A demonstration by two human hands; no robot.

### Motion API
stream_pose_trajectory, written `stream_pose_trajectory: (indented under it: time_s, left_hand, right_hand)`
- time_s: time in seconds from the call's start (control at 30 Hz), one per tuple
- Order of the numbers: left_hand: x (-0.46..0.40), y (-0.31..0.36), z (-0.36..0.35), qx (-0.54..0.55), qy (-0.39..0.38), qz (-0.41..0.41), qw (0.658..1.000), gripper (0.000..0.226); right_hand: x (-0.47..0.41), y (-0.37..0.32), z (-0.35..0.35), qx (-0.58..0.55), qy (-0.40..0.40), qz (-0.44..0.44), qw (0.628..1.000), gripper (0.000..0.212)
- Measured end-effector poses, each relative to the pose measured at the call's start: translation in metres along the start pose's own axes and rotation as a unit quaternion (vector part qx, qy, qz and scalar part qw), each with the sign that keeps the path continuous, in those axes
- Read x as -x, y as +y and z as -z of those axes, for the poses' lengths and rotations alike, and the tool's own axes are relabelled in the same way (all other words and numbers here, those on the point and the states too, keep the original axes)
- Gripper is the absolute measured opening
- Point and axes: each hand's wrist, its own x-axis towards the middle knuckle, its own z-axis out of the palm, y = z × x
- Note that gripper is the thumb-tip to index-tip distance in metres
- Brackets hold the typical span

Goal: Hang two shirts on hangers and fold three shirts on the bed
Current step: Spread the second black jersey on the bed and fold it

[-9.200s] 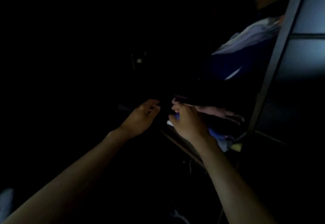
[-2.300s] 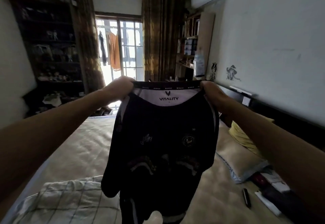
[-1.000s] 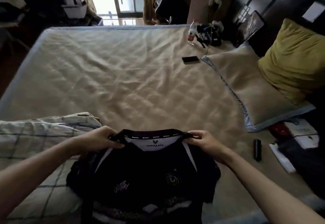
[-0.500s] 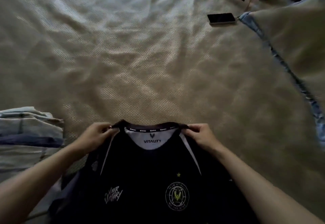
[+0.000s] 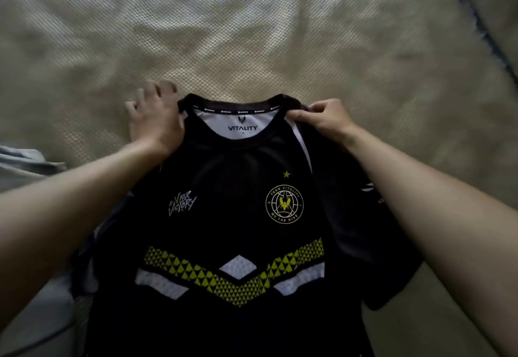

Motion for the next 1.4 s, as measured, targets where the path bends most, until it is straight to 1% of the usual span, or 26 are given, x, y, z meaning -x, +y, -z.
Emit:
stream_pose_trajectory:
  time_s: [0.03, 0.07, 0.1, 0.13, 0.17, 0.23, 0.3, 0.33, 0.4, 0.47, 0.53, 0.57, 0.6, 0.67, 0.7, 0.77, 0.83, 0.93, 0.97, 1.03, 1.1, 1.17, 1.2, 1.27, 1.33, 1.4]
  left_hand:
    - [0.015, 0.010, -0.002, -0.032, 0.036, -0.075, 0.996, 0.044]
    - [0.032, 0.023, -0.005, -0.038, 0.051, -0.155, 0.986, 0.048]
    - [0.051, 0.039, -0.010, -0.024, 0.049, -0.228, 0.972, 0.051]
    - [0.069, 0.055, -0.019, -0.001, 0.029, -0.282, 0.959, 0.056]
    - [0.088, 0.073, -0.029, 0.017, -0.009, -0.309, 0.951, 0.060]
    - [0.119, 0.109, -0.048, 0.025, -0.079, -0.319, 0.944, 0.066]
    - [0.139, 0.135, -0.065, 0.022, -0.106, -0.299, 0.948, 0.070]
    - [0.144, 0.143, -0.071, 0.016, -0.108, -0.285, 0.952, 0.071]
    - [0.147, 0.150, -0.080, -0.001, -0.092, -0.268, 0.959, 0.070]
    - [0.149, 0.149, -0.085, -0.012, -0.078, -0.273, 0.959, 0.070]
    - [0.149, 0.148, -0.087, -0.018, -0.068, -0.278, 0.958, 0.069]
    - [0.149, 0.149, -0.088, -0.019, -0.064, -0.277, 0.959, 0.069]
    - [0.149, 0.150, -0.089, -0.021, -0.060, -0.275, 0.959, 0.069]
    - [0.150, 0.150, -0.092, -0.027, -0.053, -0.270, 0.961, 0.069]
    - [0.150, 0.150, -0.092, -0.030, -0.052, -0.268, 0.962, 0.069]
    - [0.150, 0.151, -0.091, -0.037, -0.054, -0.267, 0.962, 0.070]
    - [0.150, 0.153, -0.089, -0.043, -0.059, -0.265, 0.961, 0.070]
    - [0.153, 0.161, -0.085, -0.049, -0.066, -0.251, 0.965, 0.072]
    - [0.155, 0.165, -0.084, -0.047, -0.070, -0.242, 0.967, 0.074]
    - [0.158, 0.175, -0.081, -0.037, -0.082, -0.223, 0.971, 0.077]
    - [0.164, 0.184, -0.079, -0.035, -0.075, -0.229, 0.970, 0.076]
    - [0.172, 0.192, -0.082, -0.036, -0.064, -0.262, 0.962, 0.072]
    - [0.176, 0.195, -0.085, -0.034, -0.066, -0.279, 0.957, 0.070]
    - [0.183, 0.198, -0.090, -0.033, -0.072, -0.294, 0.952, 0.067]
    - [0.184, 0.196, -0.094, -0.041, -0.086, -0.292, 0.952, 0.066]
    - [0.182, 0.195, -0.093, -0.050, -0.107, -0.287, 0.951, 0.068]
  right_hand:
    - [0.010, -0.001, 0.009, 0.001, -0.038, -0.020, 0.999, 0.046]
    - [0.019, 0.000, 0.019, 0.012, -0.086, -0.043, 0.995, 0.050]
    - [0.028, 0.002, 0.030, 0.035, -0.136, -0.066, 0.988, 0.052]
    - [0.036, 0.006, 0.040, 0.068, -0.182, -0.087, 0.977, 0.052]
    - [0.043, 0.011, 0.050, 0.101, -0.225, -0.109, 0.963, 0.050]
    - [0.059, 0.026, 0.068, 0.145, -0.290, -0.158, 0.933, 0.044]
    - [0.076, 0.045, 0.088, 0.160, -0.313, -0.199, 0.915, 0.039]
    - [0.082, 0.056, 0.098, 0.163, -0.306, -0.209, 0.914, 0.038]
    - [0.092, 0.076, 0.119, 0.163, -0.258, -0.198, 0.931, 0.040]
    - [0.100, 0.096, 0.135, 0.124, -0.178, -0.172, 0.961, 0.038]
    - [0.109, 0.112, 0.149, 0.061, -0.104, -0.167, 0.979, 0.030]
    - [0.113, 0.119, 0.156, 0.043, -0.088, -0.172, 0.980, 0.029]
    - [0.118, 0.126, 0.162, 0.040, -0.091, -0.179, 0.979, 0.028]
    - [0.125, 0.141, 0.174, 0.074, -0.100, -0.193, 0.973, 0.028]
    - [0.129, 0.147, 0.178, 0.084, -0.086, -0.191, 0.974, 0.029]
    - [0.134, 0.157, 0.185, 0.063, -0.017, -0.169, 0.983, 0.033]
    - [0.138, 0.162, 0.188, 0.028, 0.043, -0.142, 0.989, 0.031]
    - [0.146, 0.166, 0.185, -0.037, 0.107, -0.154, 0.982, 0.036]
    - [0.151, 0.168, 0.185, -0.090, 0.109, -0.180, 0.973, 0.041]
    - [0.166, 0.171, 0.181, -0.176, 0.058, -0.238, 0.953, 0.051]
    - [0.185, 0.174, 0.173, -0.162, -0.019, -0.262, 0.951, 0.053]
    - [0.199, 0.180, 0.162, -0.116, -0.061, -0.269, 0.954, 0.051]
    - [0.204, 0.184, 0.158, -0.107, -0.054, -0.271, 0.955, 0.051]
    - [0.210, 0.193, 0.156, -0.141, -0.012, -0.269, 0.953, 0.053]
    - [0.216, 0.195, 0.155, -0.195, 0.016, -0.269, 0.943, 0.046]
    - [0.222, 0.190, 0.153, -0.192, 0.008, -0.266, 0.945, 0.034]
